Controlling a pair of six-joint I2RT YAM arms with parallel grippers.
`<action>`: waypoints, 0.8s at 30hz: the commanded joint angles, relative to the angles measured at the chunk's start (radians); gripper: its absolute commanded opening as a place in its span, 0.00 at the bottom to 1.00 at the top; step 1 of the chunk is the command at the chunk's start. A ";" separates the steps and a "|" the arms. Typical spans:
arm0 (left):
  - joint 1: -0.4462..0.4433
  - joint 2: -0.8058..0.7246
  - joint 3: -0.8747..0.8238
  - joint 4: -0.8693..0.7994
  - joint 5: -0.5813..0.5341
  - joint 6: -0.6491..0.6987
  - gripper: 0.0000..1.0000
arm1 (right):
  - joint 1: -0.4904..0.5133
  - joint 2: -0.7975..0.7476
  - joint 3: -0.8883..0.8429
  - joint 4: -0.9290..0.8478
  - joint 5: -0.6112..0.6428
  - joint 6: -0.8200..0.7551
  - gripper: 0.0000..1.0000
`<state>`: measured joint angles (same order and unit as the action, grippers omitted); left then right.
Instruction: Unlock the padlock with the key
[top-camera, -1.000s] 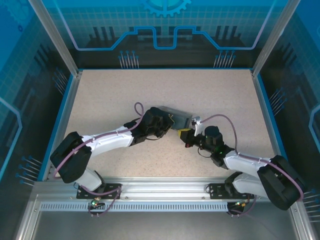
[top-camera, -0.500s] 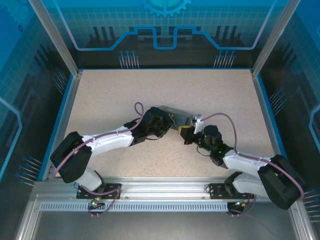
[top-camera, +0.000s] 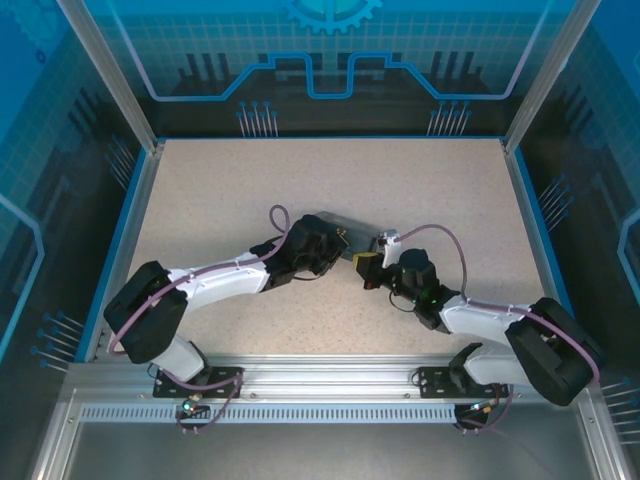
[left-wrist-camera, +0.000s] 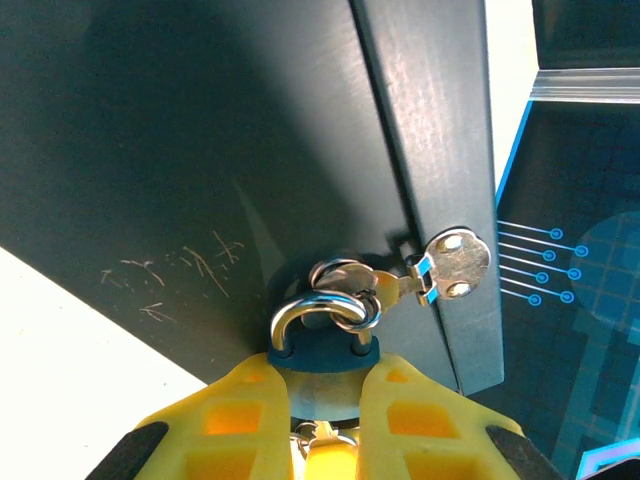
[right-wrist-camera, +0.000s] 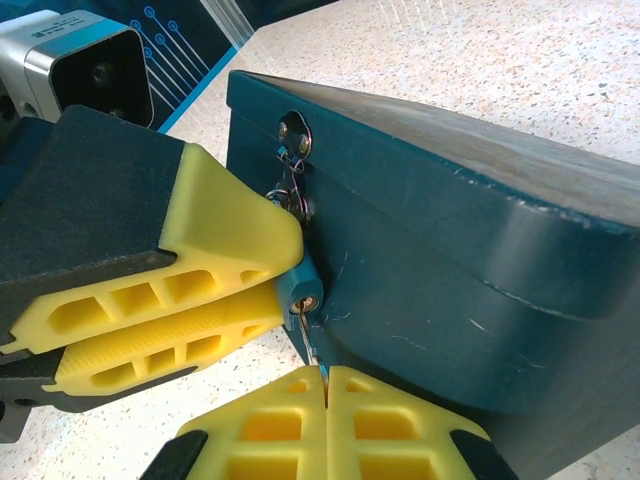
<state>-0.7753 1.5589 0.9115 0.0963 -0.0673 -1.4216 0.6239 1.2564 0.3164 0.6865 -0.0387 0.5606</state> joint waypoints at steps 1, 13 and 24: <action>-0.009 0.000 -0.004 0.077 0.003 -0.015 0.12 | 0.018 -0.003 0.020 0.025 0.039 0.010 0.00; -0.009 0.009 -0.004 0.080 0.006 -0.016 0.12 | 0.019 -0.009 0.023 0.016 0.062 0.020 0.00; -0.009 0.017 -0.005 0.083 0.011 -0.018 0.12 | 0.020 -0.009 0.023 0.027 0.062 0.032 0.00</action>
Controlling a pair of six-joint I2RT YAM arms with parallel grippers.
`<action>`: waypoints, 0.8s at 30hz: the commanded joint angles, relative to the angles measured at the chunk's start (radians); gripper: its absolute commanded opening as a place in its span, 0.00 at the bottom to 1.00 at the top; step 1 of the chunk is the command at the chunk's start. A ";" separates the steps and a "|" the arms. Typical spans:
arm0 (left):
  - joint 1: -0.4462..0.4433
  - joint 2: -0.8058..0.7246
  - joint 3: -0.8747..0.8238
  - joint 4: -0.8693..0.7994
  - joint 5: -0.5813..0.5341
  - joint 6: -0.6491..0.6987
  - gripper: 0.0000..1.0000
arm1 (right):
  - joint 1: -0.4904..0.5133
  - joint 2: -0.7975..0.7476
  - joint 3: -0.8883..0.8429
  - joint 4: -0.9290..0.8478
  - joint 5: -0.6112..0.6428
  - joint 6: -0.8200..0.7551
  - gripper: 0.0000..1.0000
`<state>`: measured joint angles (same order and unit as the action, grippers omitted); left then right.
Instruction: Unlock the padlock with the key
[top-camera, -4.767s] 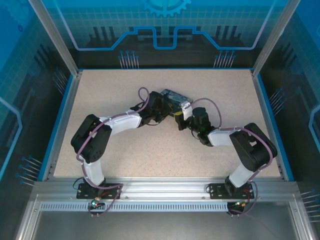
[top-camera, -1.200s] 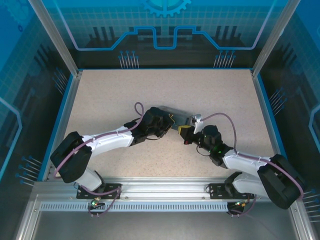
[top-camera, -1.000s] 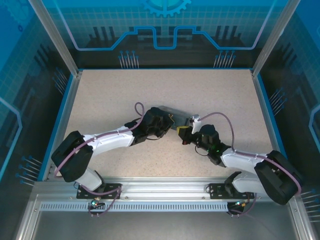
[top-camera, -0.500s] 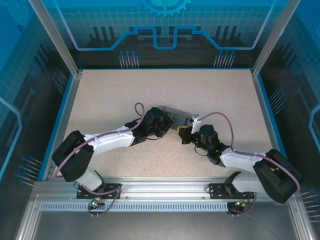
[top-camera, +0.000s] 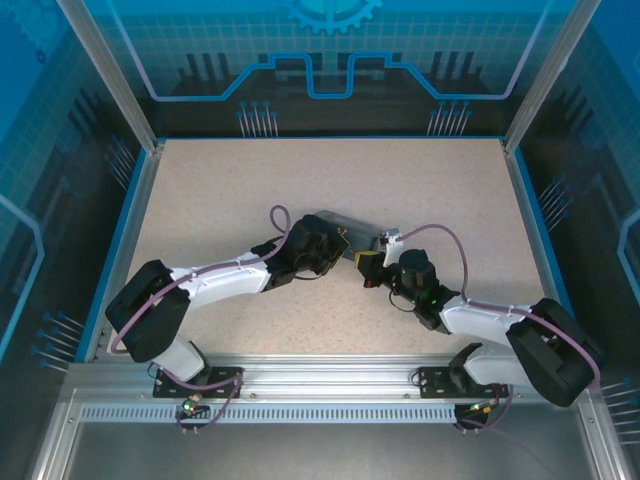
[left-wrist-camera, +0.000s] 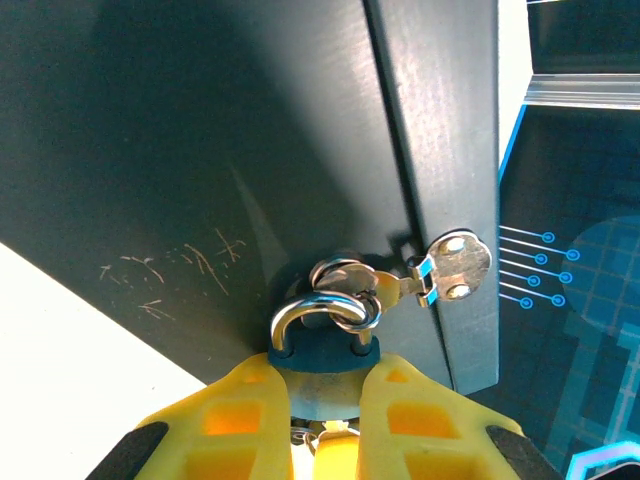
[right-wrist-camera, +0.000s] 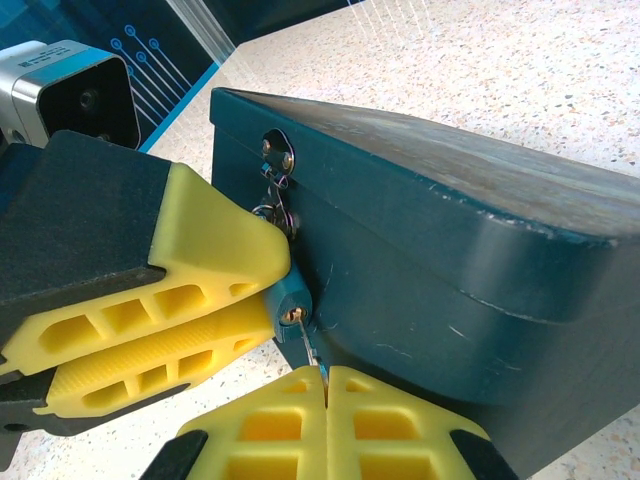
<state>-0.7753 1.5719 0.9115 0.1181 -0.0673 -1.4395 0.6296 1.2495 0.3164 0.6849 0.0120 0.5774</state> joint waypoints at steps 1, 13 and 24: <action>-0.010 0.005 -0.005 0.060 0.011 0.003 0.12 | 0.014 0.002 0.023 0.037 0.007 0.016 0.00; -0.009 0.010 -0.005 0.063 0.008 -0.001 0.12 | 0.014 0.005 0.006 0.091 -0.040 0.021 0.00; -0.009 0.008 -0.003 0.058 0.008 0.000 0.12 | 0.013 0.015 0.010 0.089 -0.005 0.024 0.00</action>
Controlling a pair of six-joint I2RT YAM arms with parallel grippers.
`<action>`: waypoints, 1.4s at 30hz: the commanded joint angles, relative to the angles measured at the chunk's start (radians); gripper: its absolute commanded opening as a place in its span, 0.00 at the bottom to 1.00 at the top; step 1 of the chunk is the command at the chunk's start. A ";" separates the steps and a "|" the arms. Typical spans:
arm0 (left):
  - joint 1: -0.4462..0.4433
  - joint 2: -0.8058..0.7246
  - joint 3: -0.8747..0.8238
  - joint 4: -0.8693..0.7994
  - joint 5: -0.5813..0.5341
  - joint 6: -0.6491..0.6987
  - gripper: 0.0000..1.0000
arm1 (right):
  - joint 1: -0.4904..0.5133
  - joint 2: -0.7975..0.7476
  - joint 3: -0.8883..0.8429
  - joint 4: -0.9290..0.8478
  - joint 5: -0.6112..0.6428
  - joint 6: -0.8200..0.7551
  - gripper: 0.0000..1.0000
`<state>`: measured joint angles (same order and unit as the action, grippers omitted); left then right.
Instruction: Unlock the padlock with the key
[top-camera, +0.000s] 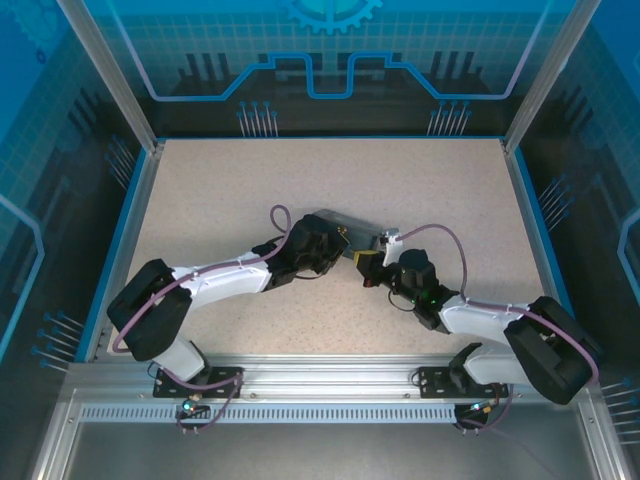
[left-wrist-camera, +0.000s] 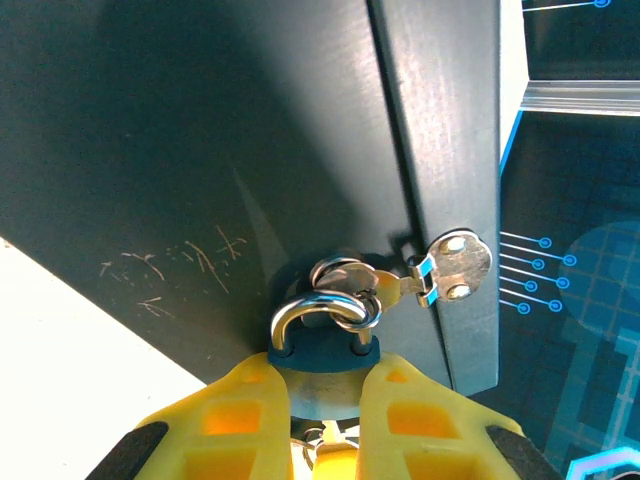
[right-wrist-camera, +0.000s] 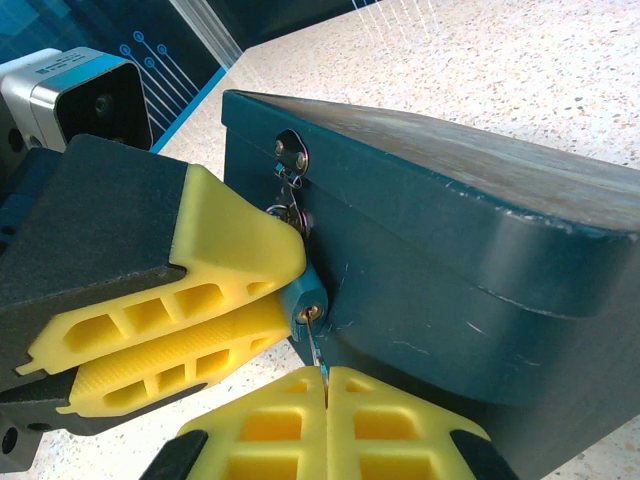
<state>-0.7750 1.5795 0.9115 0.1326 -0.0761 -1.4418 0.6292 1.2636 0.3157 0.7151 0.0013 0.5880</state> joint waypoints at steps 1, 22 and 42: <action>-0.009 0.001 -0.003 0.044 0.015 0.002 0.12 | 0.013 0.000 0.011 0.054 0.012 0.015 0.00; -0.007 0.007 0.003 0.045 0.020 0.001 0.12 | -0.004 -0.002 0.001 0.078 0.012 0.029 0.00; -0.007 0.005 0.003 0.042 0.019 0.002 0.12 | -0.013 -0.023 -0.013 0.052 0.026 0.027 0.00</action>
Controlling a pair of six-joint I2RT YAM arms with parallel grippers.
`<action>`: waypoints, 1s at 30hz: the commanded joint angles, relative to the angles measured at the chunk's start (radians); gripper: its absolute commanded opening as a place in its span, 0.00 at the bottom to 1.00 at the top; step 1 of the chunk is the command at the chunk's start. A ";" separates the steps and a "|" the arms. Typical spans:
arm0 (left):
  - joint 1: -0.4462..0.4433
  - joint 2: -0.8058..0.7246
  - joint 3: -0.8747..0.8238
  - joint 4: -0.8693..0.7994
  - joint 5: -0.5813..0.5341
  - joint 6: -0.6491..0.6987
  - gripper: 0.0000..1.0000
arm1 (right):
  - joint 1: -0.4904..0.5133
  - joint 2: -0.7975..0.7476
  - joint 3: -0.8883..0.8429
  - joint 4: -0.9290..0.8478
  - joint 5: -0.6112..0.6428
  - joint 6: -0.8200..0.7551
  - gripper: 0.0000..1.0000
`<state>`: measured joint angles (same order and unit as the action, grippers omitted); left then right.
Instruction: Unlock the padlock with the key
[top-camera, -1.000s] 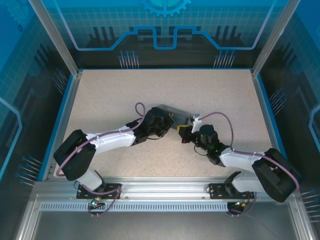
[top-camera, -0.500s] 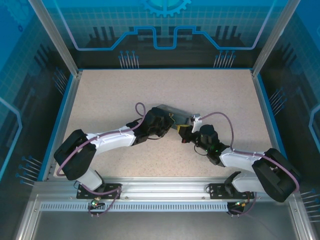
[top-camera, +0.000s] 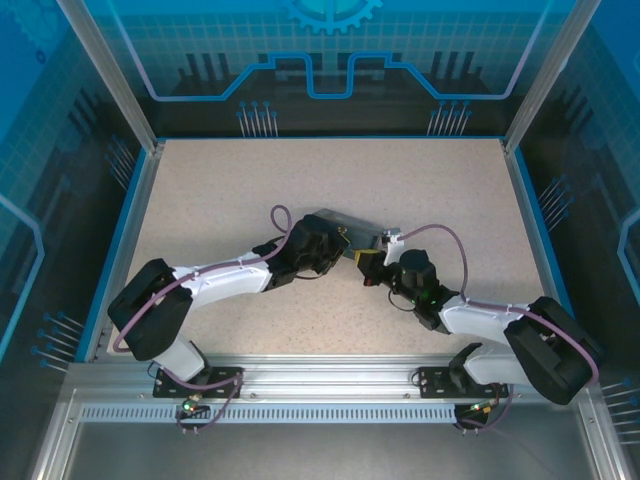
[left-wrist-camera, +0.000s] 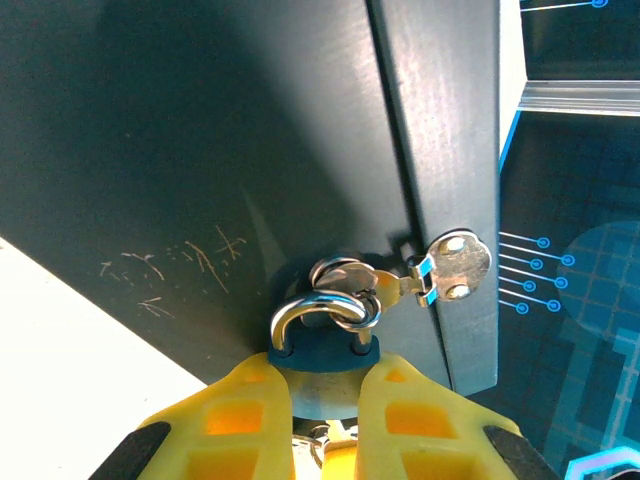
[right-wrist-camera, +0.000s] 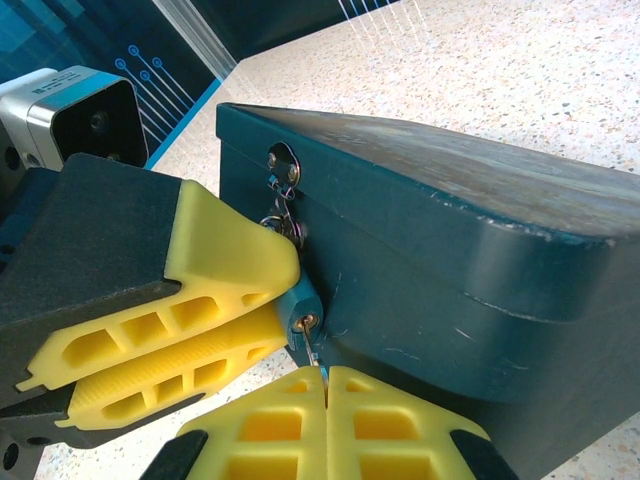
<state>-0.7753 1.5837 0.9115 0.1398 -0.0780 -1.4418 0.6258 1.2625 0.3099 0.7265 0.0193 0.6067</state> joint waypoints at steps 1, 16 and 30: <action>-0.007 0.001 0.001 0.035 0.021 0.002 0.12 | -0.009 -0.023 -0.008 0.040 0.008 0.007 0.00; -0.005 0.009 0.008 0.040 0.025 0.000 0.12 | -0.012 -0.014 -0.002 0.026 -0.008 0.003 0.00; -0.007 0.009 0.009 0.044 0.030 -0.002 0.12 | -0.008 0.066 0.020 0.070 -0.028 0.002 0.00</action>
<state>-0.7734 1.5944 0.9115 0.1398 -0.0811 -1.4418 0.6209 1.3159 0.3088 0.7700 0.0002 0.6106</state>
